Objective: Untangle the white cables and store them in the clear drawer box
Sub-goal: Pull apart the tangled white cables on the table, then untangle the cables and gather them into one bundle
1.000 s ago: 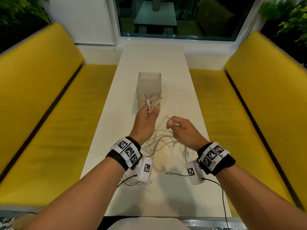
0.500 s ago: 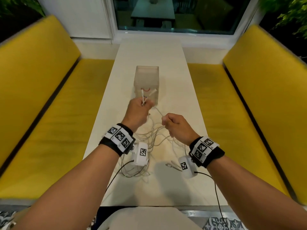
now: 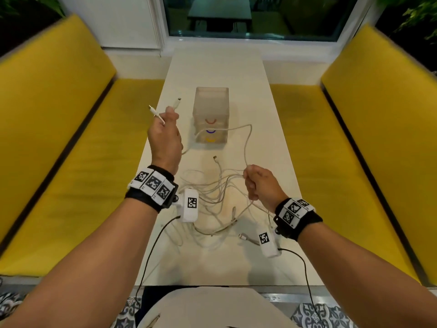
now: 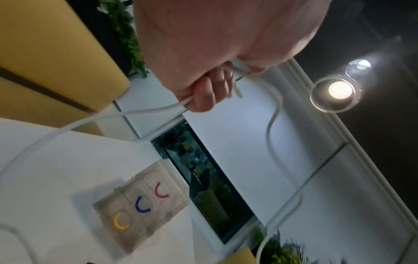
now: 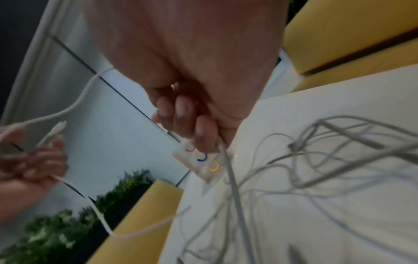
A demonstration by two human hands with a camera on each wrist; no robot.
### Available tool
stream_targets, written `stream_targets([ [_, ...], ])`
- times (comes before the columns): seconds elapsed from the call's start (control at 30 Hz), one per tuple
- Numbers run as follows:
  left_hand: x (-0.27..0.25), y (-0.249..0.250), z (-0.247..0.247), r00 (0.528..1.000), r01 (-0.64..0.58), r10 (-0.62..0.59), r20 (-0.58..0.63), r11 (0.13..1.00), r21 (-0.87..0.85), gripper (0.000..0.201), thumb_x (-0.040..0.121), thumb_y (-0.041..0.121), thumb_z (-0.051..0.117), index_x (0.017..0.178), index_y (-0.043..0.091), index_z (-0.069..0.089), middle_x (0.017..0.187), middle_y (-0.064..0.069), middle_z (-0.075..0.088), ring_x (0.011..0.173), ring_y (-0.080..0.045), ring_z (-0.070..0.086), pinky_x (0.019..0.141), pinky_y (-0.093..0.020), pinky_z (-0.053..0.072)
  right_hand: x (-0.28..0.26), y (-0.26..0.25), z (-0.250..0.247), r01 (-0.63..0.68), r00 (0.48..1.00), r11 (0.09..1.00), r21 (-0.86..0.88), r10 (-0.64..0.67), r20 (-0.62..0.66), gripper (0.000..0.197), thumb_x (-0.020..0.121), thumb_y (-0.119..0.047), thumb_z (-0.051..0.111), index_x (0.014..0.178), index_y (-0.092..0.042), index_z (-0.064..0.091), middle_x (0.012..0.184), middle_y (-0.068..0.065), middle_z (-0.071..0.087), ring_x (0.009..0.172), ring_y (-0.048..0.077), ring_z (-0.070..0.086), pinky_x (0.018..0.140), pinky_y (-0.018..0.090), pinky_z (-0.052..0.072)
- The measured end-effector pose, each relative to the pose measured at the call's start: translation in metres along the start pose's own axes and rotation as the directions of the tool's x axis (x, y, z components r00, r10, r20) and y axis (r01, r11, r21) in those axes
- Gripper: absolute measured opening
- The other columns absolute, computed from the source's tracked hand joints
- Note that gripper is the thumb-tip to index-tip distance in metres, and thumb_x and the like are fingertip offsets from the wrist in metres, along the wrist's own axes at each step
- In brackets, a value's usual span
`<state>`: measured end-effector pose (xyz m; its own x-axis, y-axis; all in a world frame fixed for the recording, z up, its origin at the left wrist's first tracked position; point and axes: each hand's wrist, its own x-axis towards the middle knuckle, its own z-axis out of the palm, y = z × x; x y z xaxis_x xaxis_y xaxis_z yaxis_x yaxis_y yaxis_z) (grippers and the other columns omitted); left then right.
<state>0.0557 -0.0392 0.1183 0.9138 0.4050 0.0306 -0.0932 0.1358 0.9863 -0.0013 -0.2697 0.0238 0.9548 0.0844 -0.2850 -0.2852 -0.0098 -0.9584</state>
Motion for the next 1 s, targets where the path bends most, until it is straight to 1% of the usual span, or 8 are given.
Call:
stream_targets([
  [0.13,-0.026,-0.006,0.007,0.972,-0.198,0.178,0.152,0.973,0.123,0.034,0.098,0.035,0.061,0.070,0.023,0.047,0.055,0.014,0.039,0.048,-0.003,0.035,0.049,-0.021,0.032,0.001,-0.036,0.011,0.015,1.000,0.994,0.110,-0.014,-0.011,0.027,0.107,-0.019,0.037,0.089,-0.014,0.055,0.060,0.000,0.041,0.047,0.012,0.026,0.046,0.022,0.019],
  [0.3,-0.054,-0.030,0.021,0.902,-0.171,0.042,0.430,0.949,0.266,0.048,0.080,0.049,0.078,0.080,0.005,0.061,0.063,0.001,0.048,0.060,-0.016,0.040,0.055,-0.027,0.037,-0.007,-0.067,0.031,0.098,0.992,0.995,0.001,-0.098,0.075,0.030,0.105,-0.021,0.044,0.085,-0.023,0.066,0.062,0.005,0.040,0.044,0.013,0.025,0.044,0.019,0.019],
  [0.4,-0.056,-0.038,0.028,0.926,-0.088,-0.013,0.378,0.964,0.250,0.026,0.088,0.031,0.077,0.093,0.007,0.070,0.064,0.009,0.061,0.060,-0.014,0.049,0.058,-0.025,0.044,-0.011,-0.074,0.041,0.130,0.986,0.984,-0.122,-0.116,0.117,0.029,0.102,-0.006,0.041,0.096,-0.009,0.070,0.058,0.005,0.040,0.040,0.011,0.026,0.043,0.019,0.019],
  [0.53,-0.050,-0.032,0.033,0.941,-0.104,0.010,0.339,0.960,0.261,0.021,0.096,0.018,0.067,0.080,0.004,0.070,0.061,-0.004,0.060,0.051,-0.015,0.052,0.052,-0.028,0.045,-0.015,-0.071,0.040,0.097,0.977,0.984,-0.147,-0.066,0.204,0.038,0.103,-0.005,0.042,0.068,-0.011,0.056,0.061,0.007,0.042,0.043,0.011,0.030,0.044,0.020,0.022],
  [0.63,-0.039,-0.017,0.032,0.960,-0.112,0.042,0.278,0.963,0.244,0.025,0.101,0.017,0.060,0.077,0.014,0.067,0.048,0.015,0.055,0.044,0.003,0.048,0.048,-0.014,0.038,-0.009,-0.056,0.035,0.175,0.966,0.975,-0.137,-0.143,0.215,0.032,0.105,-0.019,0.048,0.080,-0.006,0.063,0.061,0.006,0.047,0.048,0.019,0.040,0.046,0.027,0.036],
  [0.77,-0.021,-0.001,0.026,0.978,-0.084,0.053,0.201,0.986,0.147,0.027,0.102,0.020,0.057,0.078,0.015,0.067,0.048,0.015,0.053,0.044,-0.001,0.043,0.048,-0.020,0.035,-0.004,-0.018,0.024,0.133,0.972,0.970,-0.204,-0.087,0.218,0.030,0.104,-0.023,0.051,0.079,-0.010,0.063,0.060,0.001,0.052,0.052,0.021,0.050,0.057,0.030,0.047],
  [0.87,-0.011,0.013,0.023,0.985,-0.095,0.076,0.156,0.988,0.119,0.028,0.103,0.019,0.055,0.077,0.018,0.065,0.044,0.017,0.051,0.042,0.002,0.044,0.047,-0.017,0.036,-0.005,0.010,0.021,0.098,0.969,0.931,-0.351,-0.008,0.248,0.026,0.099,-0.014,0.054,0.074,-0.013,0.062,0.063,0.008,0.059,0.060,0.021,0.056,0.066,0.033,0.052],
  [1.0,-0.009,0.019,0.024,0.981,-0.103,0.078,0.175,0.985,0.140,0.027,0.103,0.022,0.056,0.078,0.016,0.066,0.042,0.015,0.047,0.041,-0.004,0.038,0.046,-0.020,0.033,-0.006,0.021,0.026,0.035,0.958,0.955,-0.296,0.052,0.283,0.026,0.100,-0.010,0.050,0.077,-0.009,0.061,0.071,0.016,0.065,0.068,0.023,0.062,0.077,0.041,0.056],
])
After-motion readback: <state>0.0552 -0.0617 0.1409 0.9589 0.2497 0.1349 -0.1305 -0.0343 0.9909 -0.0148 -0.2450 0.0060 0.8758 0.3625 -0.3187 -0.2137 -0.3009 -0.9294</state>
